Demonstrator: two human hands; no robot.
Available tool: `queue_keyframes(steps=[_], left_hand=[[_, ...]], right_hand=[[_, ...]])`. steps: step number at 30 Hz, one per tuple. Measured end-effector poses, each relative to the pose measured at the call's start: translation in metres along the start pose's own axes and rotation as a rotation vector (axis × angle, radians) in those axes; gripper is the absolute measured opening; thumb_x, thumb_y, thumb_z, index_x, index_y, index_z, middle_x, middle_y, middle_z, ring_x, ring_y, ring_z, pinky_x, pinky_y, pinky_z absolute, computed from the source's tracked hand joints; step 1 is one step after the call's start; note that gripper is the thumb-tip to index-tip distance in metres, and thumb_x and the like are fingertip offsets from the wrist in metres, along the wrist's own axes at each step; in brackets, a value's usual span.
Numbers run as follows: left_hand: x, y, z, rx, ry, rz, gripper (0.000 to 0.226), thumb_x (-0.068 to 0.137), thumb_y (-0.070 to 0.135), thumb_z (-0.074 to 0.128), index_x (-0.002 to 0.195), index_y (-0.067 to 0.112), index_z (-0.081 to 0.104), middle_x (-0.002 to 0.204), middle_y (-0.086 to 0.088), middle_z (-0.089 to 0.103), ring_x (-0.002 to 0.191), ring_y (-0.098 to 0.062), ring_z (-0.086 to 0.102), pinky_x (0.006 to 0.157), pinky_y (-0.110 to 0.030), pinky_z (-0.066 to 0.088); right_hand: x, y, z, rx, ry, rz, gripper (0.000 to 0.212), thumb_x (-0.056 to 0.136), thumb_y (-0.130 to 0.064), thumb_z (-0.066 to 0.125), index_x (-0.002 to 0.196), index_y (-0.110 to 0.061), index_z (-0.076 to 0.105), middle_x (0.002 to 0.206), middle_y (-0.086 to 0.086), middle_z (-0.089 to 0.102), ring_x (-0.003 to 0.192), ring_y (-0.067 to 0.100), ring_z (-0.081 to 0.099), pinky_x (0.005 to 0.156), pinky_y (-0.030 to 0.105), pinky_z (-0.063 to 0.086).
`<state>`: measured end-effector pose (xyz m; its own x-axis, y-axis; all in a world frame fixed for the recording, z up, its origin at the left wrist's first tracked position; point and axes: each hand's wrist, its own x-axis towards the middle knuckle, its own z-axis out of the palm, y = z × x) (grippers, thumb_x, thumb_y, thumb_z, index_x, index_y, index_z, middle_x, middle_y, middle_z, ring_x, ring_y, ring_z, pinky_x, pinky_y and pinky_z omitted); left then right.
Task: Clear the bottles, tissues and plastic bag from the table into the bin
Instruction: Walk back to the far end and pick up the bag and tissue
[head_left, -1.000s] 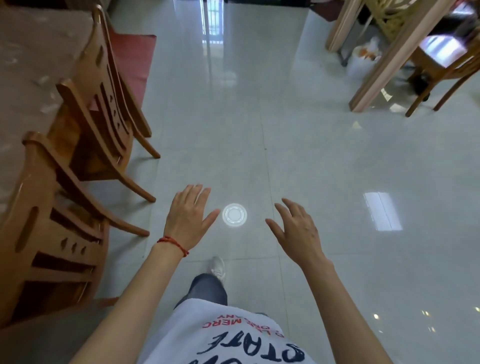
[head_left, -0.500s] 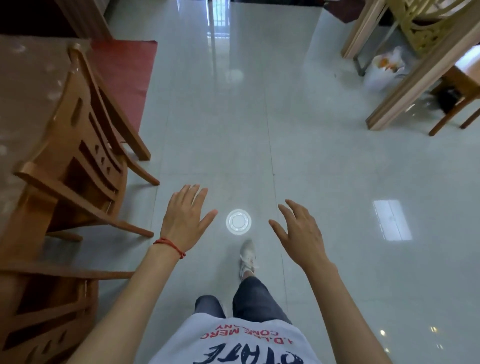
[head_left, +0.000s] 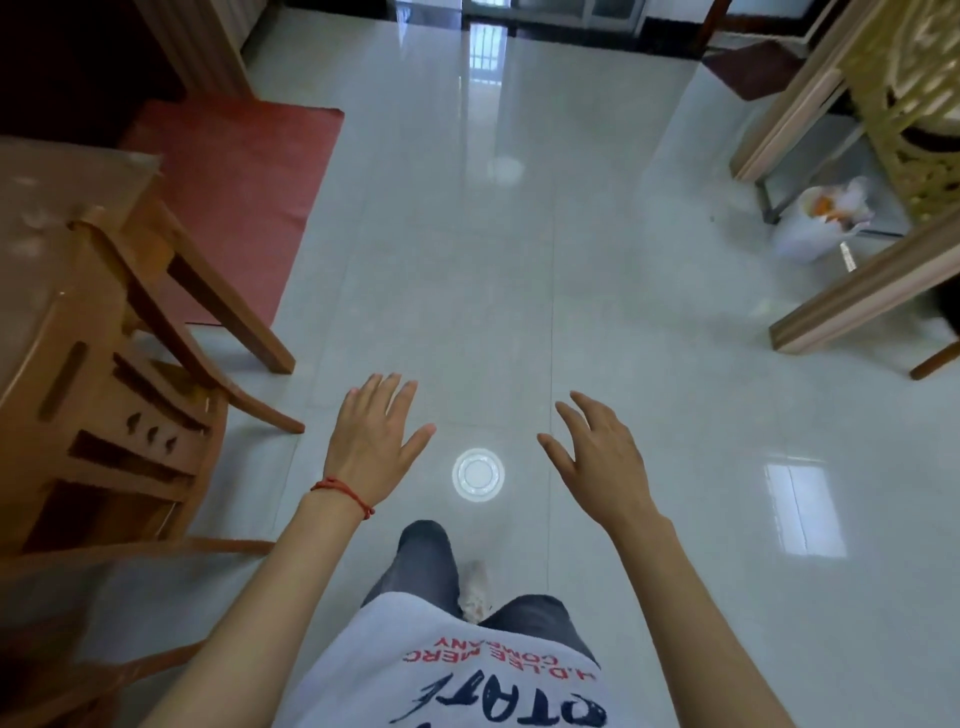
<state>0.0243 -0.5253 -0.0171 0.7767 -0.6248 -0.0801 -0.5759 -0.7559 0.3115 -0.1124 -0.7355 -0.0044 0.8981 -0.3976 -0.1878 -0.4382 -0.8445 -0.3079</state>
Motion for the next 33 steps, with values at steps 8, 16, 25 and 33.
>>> queue_keyframes(steps=[8,16,25,33], left_hand=[[0.144,-0.031,-0.01,-0.006,-0.008,-0.009,0.056,0.088,0.034,0.055,0.132,0.002,0.043,0.139,-0.022,0.043,0.132,-0.038,0.034,0.109,-0.05,0.024],[0.292,-0.073,-0.045,-0.021,-0.028,0.01,0.055,0.088,0.034,0.054,0.132,0.002,0.042,0.14,-0.021,0.041,0.133,-0.037,0.033,0.11,-0.049,0.022],[0.411,-0.11,-0.067,-0.036,-0.059,-0.032,0.095,0.081,0.068,-0.001,0.129,0.001,0.046,0.136,-0.023,0.047,0.129,-0.039,0.039,0.107,-0.051,0.027],[0.533,-0.14,-0.078,-0.02,-0.041,-0.167,0.065,0.088,0.051,0.037,0.129,0.002,0.046,0.136,-0.022,0.047,0.129,-0.038,0.038,0.108,-0.051,0.026]], right_hand=[[0.147,0.002,-0.016,-0.011,-0.005,-0.001,0.051,0.094,-0.044,0.04,0.136,-0.014,0.04,0.148,0.007,0.035,0.136,0.023,0.03,0.108,0.036,0.029],[0.301,-0.023,-0.046,0.017,0.012,0.009,0.05,0.094,-0.043,0.042,0.134,-0.013,0.042,0.146,0.009,0.037,0.135,0.024,0.032,0.107,0.038,0.03],[0.437,-0.036,-0.067,-0.007,-0.029,-0.031,0.05,0.094,-0.044,0.04,0.135,-0.015,0.042,0.148,0.006,0.035,0.135,0.022,0.031,0.107,0.036,0.03],[0.589,-0.038,-0.088,-0.023,-0.056,-0.133,0.051,0.094,-0.045,0.04,0.135,-0.015,0.041,0.148,0.007,0.035,0.136,0.023,0.03,0.107,0.037,0.029]])
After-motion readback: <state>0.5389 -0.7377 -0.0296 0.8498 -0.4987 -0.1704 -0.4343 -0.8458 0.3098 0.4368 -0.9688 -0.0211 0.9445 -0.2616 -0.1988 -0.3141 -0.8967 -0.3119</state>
